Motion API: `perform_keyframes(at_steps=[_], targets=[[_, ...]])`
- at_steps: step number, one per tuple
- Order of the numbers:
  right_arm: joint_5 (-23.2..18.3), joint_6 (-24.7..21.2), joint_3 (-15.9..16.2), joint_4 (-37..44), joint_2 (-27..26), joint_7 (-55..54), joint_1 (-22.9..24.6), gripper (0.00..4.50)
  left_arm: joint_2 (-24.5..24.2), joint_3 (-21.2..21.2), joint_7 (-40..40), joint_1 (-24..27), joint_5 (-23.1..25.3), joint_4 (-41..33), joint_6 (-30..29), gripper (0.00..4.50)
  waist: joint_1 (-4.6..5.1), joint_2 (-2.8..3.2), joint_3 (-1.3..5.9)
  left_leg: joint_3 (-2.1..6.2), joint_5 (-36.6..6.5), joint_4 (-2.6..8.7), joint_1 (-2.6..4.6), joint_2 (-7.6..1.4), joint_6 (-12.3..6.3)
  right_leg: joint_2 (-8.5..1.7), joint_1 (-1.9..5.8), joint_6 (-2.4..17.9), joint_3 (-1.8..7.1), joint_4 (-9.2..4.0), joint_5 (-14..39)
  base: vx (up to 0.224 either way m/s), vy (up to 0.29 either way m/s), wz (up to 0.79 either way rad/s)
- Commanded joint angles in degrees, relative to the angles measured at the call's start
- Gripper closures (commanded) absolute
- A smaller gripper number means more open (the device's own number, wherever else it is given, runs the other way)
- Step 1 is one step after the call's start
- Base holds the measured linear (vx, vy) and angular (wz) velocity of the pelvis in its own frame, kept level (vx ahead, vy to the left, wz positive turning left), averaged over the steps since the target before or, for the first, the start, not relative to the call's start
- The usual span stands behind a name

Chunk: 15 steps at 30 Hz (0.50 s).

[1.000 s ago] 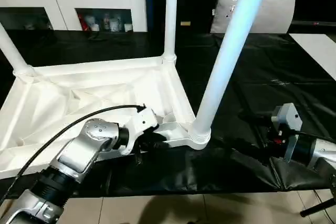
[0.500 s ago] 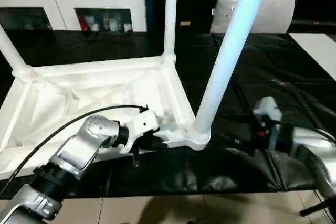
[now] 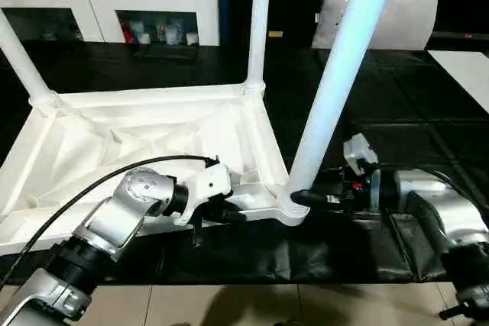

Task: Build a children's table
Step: Rotate leg to tighten

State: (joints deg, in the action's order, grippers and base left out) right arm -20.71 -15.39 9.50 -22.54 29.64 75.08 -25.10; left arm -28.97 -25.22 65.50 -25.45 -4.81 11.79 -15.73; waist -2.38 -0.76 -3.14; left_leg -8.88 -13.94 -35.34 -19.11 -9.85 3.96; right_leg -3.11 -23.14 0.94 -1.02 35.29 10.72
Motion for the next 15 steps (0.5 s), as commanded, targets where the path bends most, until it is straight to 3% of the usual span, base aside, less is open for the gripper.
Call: perform_keyframes(at_steps=[1,10,13,15], targets=[[0.31,0.34,0.29,-0.94,-0.09,1.11,-1.02,2.27,1.01,-1.24,1.06,0.41,-0.40,1.75,0.56,4.50,-0.14,-1.11,3.19,0.05,-3.70,4.28,-0.85,-2.41,-4.44,-4.22,3.14,14.26,1.98,-4.07,13.26,0.000,0.000,0.00],[0.42,-1.49,0.57,0.10,-0.93,0.32,0.36,2.52,5.03,1.61,-2.93,-1.89,-1.21,6.24,-3.78,4.50,-0.41,-0.92,3.12,-0.08,-4.96,4.39,-0.58,-2.37,-3.99,-4.14,2.93,13.01,2.02,-4.47,16.45,0.000,0.000,0.00],[3.95,-3.29,0.63,2.14,-4.71,-11.12,1.40,2.53,9.51,4.12,-7.94,-4.19,-1.84,9.14,-5.96,4.50,-0.47,-0.87,2.93,-0.11,-6.01,4.58,-0.51,-2.18,-2.80,-4.03,2.67,11.31,1.94,-4.92,20.23,0.000,0.000,0.00],[4.99,-4.39,0.48,2.63,-6.40,-15.52,1.54,2.54,11.13,4.94,-9.61,-5.01,-2.17,10.11,-6.69,4.50,-0.39,-1.01,3.03,-0.03,-5.94,4.65,-0.68,-1.97,-1.91,-3.97,2.89,10.11,1.86,-4.91,21.63,0.000,0.000,0.00]])
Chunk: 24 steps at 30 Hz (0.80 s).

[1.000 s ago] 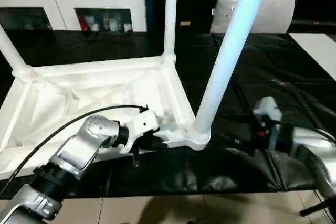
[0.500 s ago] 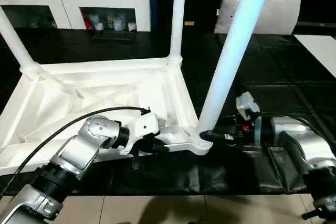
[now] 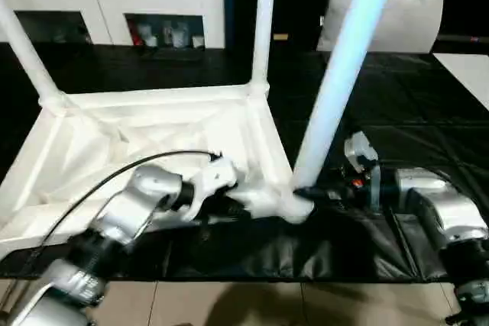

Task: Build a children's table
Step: Rotate leg to tighten

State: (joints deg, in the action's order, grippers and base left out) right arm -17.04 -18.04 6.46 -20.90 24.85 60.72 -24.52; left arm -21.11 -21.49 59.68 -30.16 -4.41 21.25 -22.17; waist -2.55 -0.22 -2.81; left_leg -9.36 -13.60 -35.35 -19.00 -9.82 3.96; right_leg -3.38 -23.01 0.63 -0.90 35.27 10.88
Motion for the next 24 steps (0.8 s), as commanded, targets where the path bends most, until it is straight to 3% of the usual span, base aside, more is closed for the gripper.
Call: perform_keyframes(at_steps=[1,2,4,5,6,7,9,12,14,18,24], targets=[[2.30,-3.18,2.57,1.37,-5.82,-9.09,1.11,2.55,5.73,1.31,-6.64,-1.71,-1.80,2.67,-0.56,4.50,0.03,-1.49,2.48,0.43,-7.96,4.84,-0.79,-1.95,-1.64,-3.67,2.39,8.83,1.88,-5.44,24.66,0.000,0.000,0.00],[2.58,-3.76,2.23,1.54,-7.46,-11.95,1.17,2.56,6.60,1.22,-7.64,-2.27,-1.38,3.52,-0.63,4.50,0.23,-1.41,2.49,0.64,-9.38,4.98,-0.77,-1.78,-1.18,-3.79,2.32,7.60,1.71,-5.72,27.79,0.000,0.000,0.00],[3.94,-4.65,1.85,1.72,-11.11,-18.53,1.37,2.56,8.52,0.81,-10.65,-3.45,0.28,5.84,-0.32,4.50,0.58,-1.37,2.54,0.75,-9.79,5.12,-0.95,-1.81,-0.71,-3.79,2.29,6.46,1.68,-5.86,29.09,0.000,0.000,0.00],[5.26,-5.21,1.95,1.79,-14.66,-23.71,1.55,2.57,10.64,0.57,-13.10,-4.38,1.40,7.59,-0.59,4.50,0.83,-1.19,2.39,0.83,-11.24,5.27,-0.78,-1.81,-0.41,-3.77,1.91,5.24,1.63,-6.30,31.23,0.000,0.000,0.00],[5.68,-5.28,1.93,1.50,-15.89,-25.50,1.46,2.57,11.45,0.71,-14.21,-4.72,1.63,8.22,-0.87,4.50,0.85,-0.93,2.48,0.90,-11.78,5.32,-0.65,-1.84,-0.29,-3.85,1.79,5.16,1.61,-6.28,31.48,0.000,0.000,0.00],[6.08,-5.46,1.83,1.49,-16.75,-26.81,1.48,2.57,12.10,0.98,-14.93,-4.99,1.92,8.77,-1.09,4.50,0.96,-1.05,2.43,0.95,-13.04,5.35,-0.59,-1.84,-0.26,-3.85,1.65,4.78,1.57,-6.48,32.57,0.000,0.000,0.00],[6.70,-3.48,1.54,0.58,-18.24,-28.68,1.27,2.01,13.69,1.17,-17.09,-5.93,3.02,10.51,-0.65,4.50,1.00,-0.97,2.42,1.04,-14.31,5.48,-0.49,-1.89,-0.46,-3.91,1.53,4.40,1.52,-6.72,33.31,0.000,0.000,0.00],[5.81,-1.79,-0.13,1.34,-18.63,-28.94,1.94,1.80,14.16,1.31,-17.03,-6.41,3.54,11.69,0.14,4.50,1.02,-0.97,2.46,1.04,-15.03,5.73,-0.68,-2.00,-1.06,-4.03,1.57,4.32,1.60,-6.87,32.50,0.000,0.000,0.00],[4.33,-1.25,-1.85,2.41,-17.70,-26.92,2.83,1.52,13.41,0.71,-16.02,-6.43,4.60,12.63,1.55,4.50,0.72,-0.70,2.56,0.93,-14.06,5.99,-0.55,-2.19,-1.65,-4.05,1.72,5.22,1.70,-6.78,29.02,0.000,0.000,0.00],[1.85,2.72,-4.71,3.09,-11.85,-18.37,4.54,1.13,10.10,-0.88,-11.96,-5.10,6.33,12.54,4.45,4.50,0.22,-1.00,2.76,0.37,-13.20,5.72,-0.34,-2.23,-3.21,-4.01,1.81,7.60,1.97,-6.58,23.72,0.000,0.000,0.00],[-0.63,3.51,-6.99,3.52,-4.26,-7.60,4.42,0.68,5.07,-2.71,-3.66,-2.43,6.79,10.18,10.43,4.50,-0.53,-1.23,3.16,0.15,-6.80,5.30,-1.11,-2.33,-5.72,-4.26,2.63,10.37,1.92,-5.56,16.92,0.000,0.000,0.00]])
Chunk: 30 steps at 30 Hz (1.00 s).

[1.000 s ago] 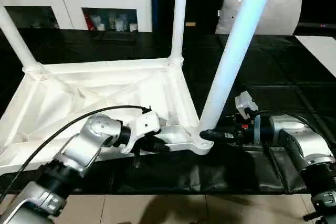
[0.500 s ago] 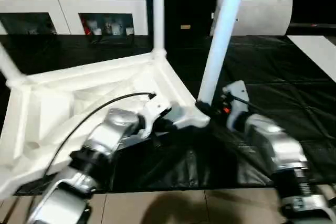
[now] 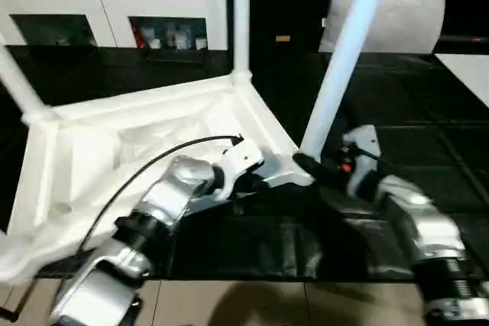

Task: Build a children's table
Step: Rotate leg to tighten

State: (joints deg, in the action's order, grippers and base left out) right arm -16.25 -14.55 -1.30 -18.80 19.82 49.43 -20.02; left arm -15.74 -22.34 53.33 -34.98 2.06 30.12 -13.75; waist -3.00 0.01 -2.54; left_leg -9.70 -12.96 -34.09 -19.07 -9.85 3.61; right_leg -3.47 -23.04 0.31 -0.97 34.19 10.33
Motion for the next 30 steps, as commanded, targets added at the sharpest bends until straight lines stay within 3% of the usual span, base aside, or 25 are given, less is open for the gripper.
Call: perform_keyframes(at_steps=[1,4,7,8,11,15,17,23,30], targets=[[-1.53,0.06,0.93,1.49,1.40,4.79,-0.15,0.58,-0.75,-2.13,3.53,2.61,0.32,1.09,2.55,4.50,-0.14,-1.68,2.99,0.47,-6.36,3.96,-1.21,-2.36,-5.44,-4.14,2.87,10.93,1.94,-4.26,16.48,0.000,0.000,0.00],[-2.31,1.73,2.38,1.04,5.20,12.72,-0.68,0.58,-4.00,-4.01,9.38,3.96,0.39,-0.32,6.73,4.50,-0.36,-1.75,3.07,0.35,-5.18,3.82,-1.17,-2.24,-5.83,-4.05,2.94,11.17,1.89,-4.11,14.96,0.000,0.000,0.00],[-2.82,2.77,3.29,-0.01,7.29,18.03,-1.52,0.58,-6.16,-4.83,13.64,4.52,-0.17,-1.27,9.04,4.50,-0.31,-1.54,3.10,0.29,-3.86,3.78,-1.13,-2.48,-6.44,-3.91,2.88,12.90,1.74,-3.61,11.03,0.000,0.000,0.00],[-2.75,2.94,3.51,-0.32,7.61,18.88,-1.74,0.84,-6.47,-4.88,14.37,4.61,-0.32,-1.45,9.31,4.50,-0.26,-1.53,3.05,0.28,-3.84,3.82,-1.07,-2.52,-6.38,-3.89,2.86,13.16,1.69,-3.58,10.77,0.000,0.000,0.00],[-2.21,3.36,5.51,-2.09,9.48,25.27,-3.17,0.92,-8.75,-5.23,20.22,5.33,-1.80,-3.46,10.03,4.50,-0.40,-1.37,2.90,0.20,-5.28,3.96,-0.86,-2.78,-5.84,-3.99,2.76,14.30,1.62,-3.62,12.35,0.000,0.000,0.00],[-2.43,2.74,8.53,-2.25,10.96,31.90,-3.73,1.41,-10.00,-5.34,24.50,5.44,-3.19,-5.04,10.63,4.50,-1.04,-1.25,2.87,0.09,-5.88,3.95,-0.61,-3.06,-5.24,-3.92,2.74,15.18,1.57,-3.30,11.20,0.000,0.000,0.00],[-2.21,2.33,10.16,-2.28,11.38,34.62,-3.82,1.50,-10.27,-5.55,26.44,5.39,-3.80,-5.83,10.53,4.50,-1.21,-1.64,2.81,0.03,-6.00,3.95,-0.68,-3.11,-5.14,-4.00,2.77,15.10,1.62,-3.36,11.45,0.000,0.000,0.00],[-2.17,1.93,11.38,-3.48,11.27,37.30,-4.49,2.13,-10.30,-5.41,28.37,5.14,-4.38,-6.31,10.10,4.50,-1.97,-1.62,2.77,0.12,-6.00,4.02,-0.63,-3.05,-4.04,-4.05,2.72,14.18,1.74,-3.39,13.23,0.000,0.000,0.00],[-4.26,-0.22,11.07,-1.82,10.75,38.07,-3.23,2.39,-9.69,-3.94,27.85,5.22,-5.39,-5.99,8.21,4.50,-1.99,-1.55,2.89,0.06,-4.91,3.90,-0.62,-2.94,-4.06,-3.92,2.85,14.33,1.73,-3.22,11.42,0.000,0.000,0.00]])
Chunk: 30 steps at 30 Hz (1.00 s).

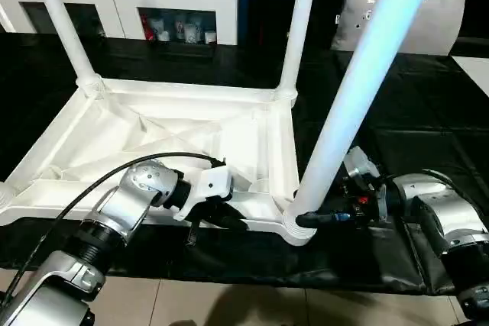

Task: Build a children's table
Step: Rotate leg to tighten

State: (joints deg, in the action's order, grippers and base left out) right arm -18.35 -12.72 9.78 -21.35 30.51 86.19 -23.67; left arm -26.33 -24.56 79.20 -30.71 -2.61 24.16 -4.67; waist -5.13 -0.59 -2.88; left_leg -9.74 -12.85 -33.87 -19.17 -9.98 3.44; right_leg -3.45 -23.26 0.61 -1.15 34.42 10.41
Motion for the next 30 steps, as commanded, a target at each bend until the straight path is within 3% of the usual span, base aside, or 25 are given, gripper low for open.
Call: perform_keyframes(at_steps=[1,4,7,8,10,12,13,15,19,20,22,24,30], targets=[[-2.65,-2.95,-0.22,1.54,-0.20,0.85,0.97,2.39,1.34,-1.12,1.04,1.04,-1.12,-0.10,-2.12,4.50,0.13,-0.93,3.23,0.12,-4.97,3.68,-0.53,-2.82,-3.94,-3.96,3.05,14.13,1.89,-3.43,11.26,0.000,0.000,0.00],[-3.16,-5.00,-0.72,3.27,-1.56,-2.29,2.15,2.41,2.83,0.43,-3.03,0.89,-1.29,0.03,-5.77,4.50,0.16,-0.85,3.09,0.09,-5.75,3.77,-0.54,-2.75,-3.59,-3.93,3.06,13.73,1.94,-3.73,12.73,0.000,0.000,0.00],[0.89,-6.78,-1.12,2.98,-6.60,-15.52,2.41,2.41,6.33,3.07,-10.75,0.05,-1.29,0.87,-10.95,4.50,0.57,-0.91,2.77,0.24,-7.48,3.96,-0.51,-2.52,-2.53,-3.99,2.80,12.12,2.01,-4.31,18.06,0.000,0.000,0.00],[3.31,-6.15,-1.89,1.48,-9.87,-23.29,1.78,2.41,7.91,3.77,-13.66,-0.23,-1.05,0.82,-13.22,4.50,0.89,-0.99,2.77,0.52,-8.46,4.13,-0.45,-2.15,-0.85,-4.07,2.75,9.66,1.87,-4.82,24.46,0.000,0.000,0.00],[4.03,-7.33,-3.27,0.13,-12.97,-29.71,0.93,2.45,9.47,4.02,-16.34,-0.52,-0.37,0.81,-14.91,4.50,1.91,-1.07,2.56,0.84,-9.30,4.48,-0.89,-1.96,0.24,-4.01,2.78,7.43,1.71,-5.18,28.65,0.000,0.000,0.00],[5.55,-8.69,-4.72,-1.32,-17.12,-38.61,-0.22,2.47,12.53,4.70,-21.58,-1.19,1.07,1.07,-17.83,4.50,2.79,-0.94,2.64,0.93,-10.54,4.46,-0.63,-2.07,0.25,-3.93,2.43,6.69,1.72,-5.46,29.89,0.000,0.000,0.00],[6.25,-8.71,-4.86,-1.74,-18.11,-40.91,-0.53,2.48,13.51,5.06,-23.28,-1.47,1.38,1.30,-18.57,4.50,3.03,-0.59,2.59,0.94,-11.01,4.47,-0.56,-2.06,0.29,-3.90,2.29,6.87,1.73,-5.52,29.88,0.000,0.000,0.00],[7.10,-8.74,-6.54,-4.40,-21.73,-48.90,-2.05,2.48,17.05,6.49,-28.70,-2.79,1.66,2.73,-20.48,4.50,3.64,-0.73,2.65,0.86,-12.45,4.35,-0.42,-1.88,-0.09,-3.81,2.06,6.73,1.65,-5.89,30.77,0.000,0.000,0.00],[7.75,-5.23,-8.92,-7.09,-25.15,-55.98,-2.94,2.48,20.62,6.79,-34.77,-4.45,3.47,4.83,-21.32,4.50,3.71,-0.62,2.86,0.85,-12.08,4.42,-0.51,-1.97,-0.65,-3.80,2.07,7.42,1.75,-5.85,27.45,0.000,0.000,0.00],[7.88,-4.52,-9.52,-7.06,-25.90,-56.71,-2.83,2.15,21.18,6.71,-35.83,-4.66,4.24,5.18,-21.42,4.50,3.61,-0.57,2.96,0.74,-11.55,4.42,-0.58,-2.01,-1.25,-3.66,2.21,8.49,1.91,-5.58,23.63,0.000,0.000,0.00],[7.31,-3.78,-10.39,-6.42,-26.36,-56.55,-2.52,1.81,21.27,6.50,-36.03,-4.68,4.88,5.08,-21.31,4.50,3.44,-0.53,3.05,0.67,-10.75,4.37,-0.70,-2.01,-1.93,-3.69,2.47,9.55,1.99,-5.30,20.86,0.000,0.000,0.00],[5.57,-3.48,-11.29,-4.02,-24.77,-52.69,-1.09,1.79,20.06,5.94,-34.60,-4.58,5.74,4.88,-20.26,4.50,3.31,-0.25,3.04,0.61,-10.31,4.36,-0.74,-2.06,-2.44,-3.68,2.58,10.37,2.00,-5.28,18.90,0.000,0.000,0.00],[3.39,-3.00,-12.54,-1.86,-18.39,-45.00,0.56,1.26,16.17,4.72,-30.43,-3.88,6.56,5.11,-15.82,4.50,2.59,-0.49,3.32,0.46,-7.30,4.00,-0.91,-2.05,-4.20,-3.84,3.12,11.85,2.02,-4.78,14.37,0.000,0.000,0.00]])
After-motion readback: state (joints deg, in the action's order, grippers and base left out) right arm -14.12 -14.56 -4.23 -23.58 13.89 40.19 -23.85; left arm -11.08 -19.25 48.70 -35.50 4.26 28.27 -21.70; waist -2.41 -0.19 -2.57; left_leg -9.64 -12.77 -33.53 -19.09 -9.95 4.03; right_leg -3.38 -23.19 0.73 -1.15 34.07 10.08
